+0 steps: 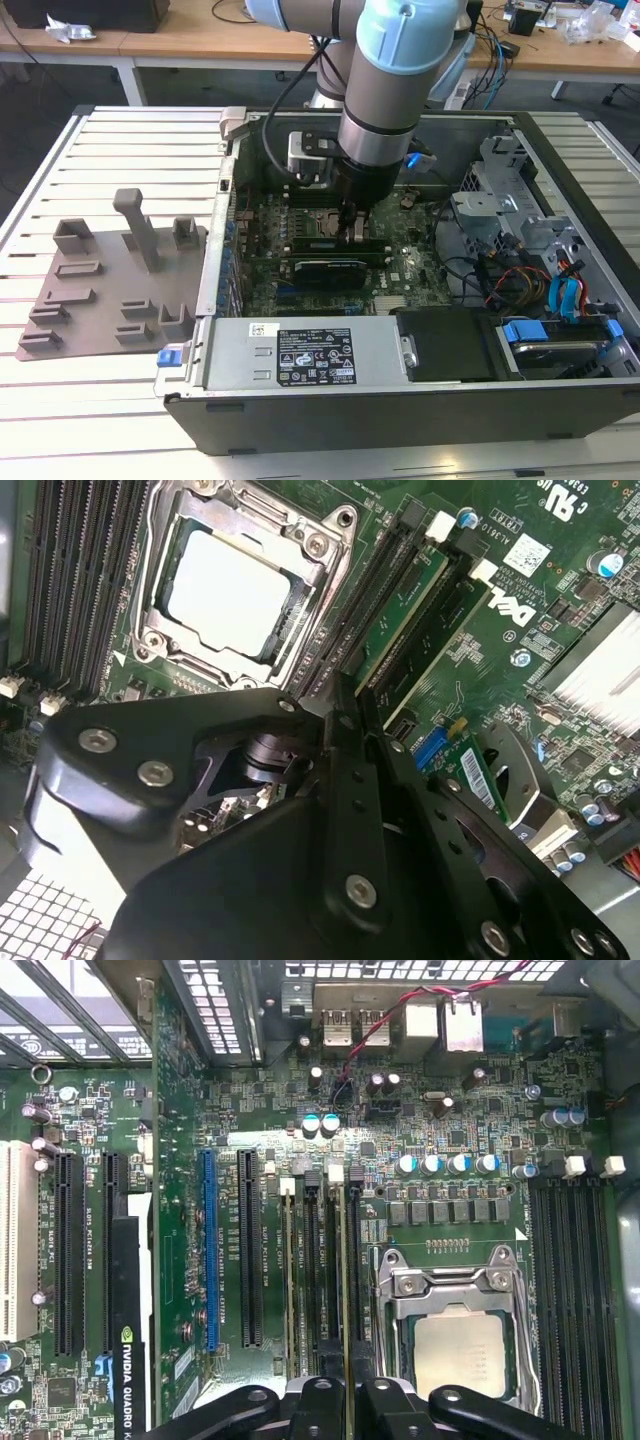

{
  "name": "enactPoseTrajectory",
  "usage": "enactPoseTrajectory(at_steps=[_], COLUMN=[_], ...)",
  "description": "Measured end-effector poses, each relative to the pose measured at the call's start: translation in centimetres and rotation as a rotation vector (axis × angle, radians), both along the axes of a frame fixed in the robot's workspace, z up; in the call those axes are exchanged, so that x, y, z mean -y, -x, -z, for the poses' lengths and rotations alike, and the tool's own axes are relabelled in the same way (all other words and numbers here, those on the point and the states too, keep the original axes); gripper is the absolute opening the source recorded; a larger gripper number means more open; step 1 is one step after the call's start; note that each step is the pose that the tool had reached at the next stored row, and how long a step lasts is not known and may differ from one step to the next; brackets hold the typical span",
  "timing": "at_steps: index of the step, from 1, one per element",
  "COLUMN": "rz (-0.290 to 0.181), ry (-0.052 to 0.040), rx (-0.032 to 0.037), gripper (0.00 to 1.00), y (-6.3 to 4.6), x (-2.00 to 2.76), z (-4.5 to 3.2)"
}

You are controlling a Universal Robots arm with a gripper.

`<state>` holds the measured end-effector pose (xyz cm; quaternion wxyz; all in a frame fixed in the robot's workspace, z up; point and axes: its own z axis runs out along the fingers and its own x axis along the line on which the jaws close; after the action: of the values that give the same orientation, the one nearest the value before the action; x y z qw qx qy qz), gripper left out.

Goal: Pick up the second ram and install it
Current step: 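Insert the second ram into the second slot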

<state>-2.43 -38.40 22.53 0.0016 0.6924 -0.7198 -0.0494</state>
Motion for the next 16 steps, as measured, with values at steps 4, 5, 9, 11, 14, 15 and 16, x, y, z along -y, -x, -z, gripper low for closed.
enactPoseTrajectory(at_steps=[4, 5, 9, 11, 14, 15, 16], rz=[-0.003, -0.005, -0.012, -0.021, -0.018, -0.017, -0.017], ry=[0.0002, 0.0, 0.0, -0.0001, 0.0, 0.0001, 0.0003], rx=[0.0, 0.0, 0.0, 0.0001, 0.0, 0.0, -0.0001], gripper=[0.14, 0.14, 0.14, 0.14, 0.14, 0.14, 0.14], y=[0.0, 0.0, 0.0, 0.0, 0.0, 0.0, 0.0], x=[0.02, 0.01, 0.02, 0.01, 0.0, 0.0, 0.0], z=[0.12, 0.12, 0.12, 0.13, 0.24, 0.3, 0.36])
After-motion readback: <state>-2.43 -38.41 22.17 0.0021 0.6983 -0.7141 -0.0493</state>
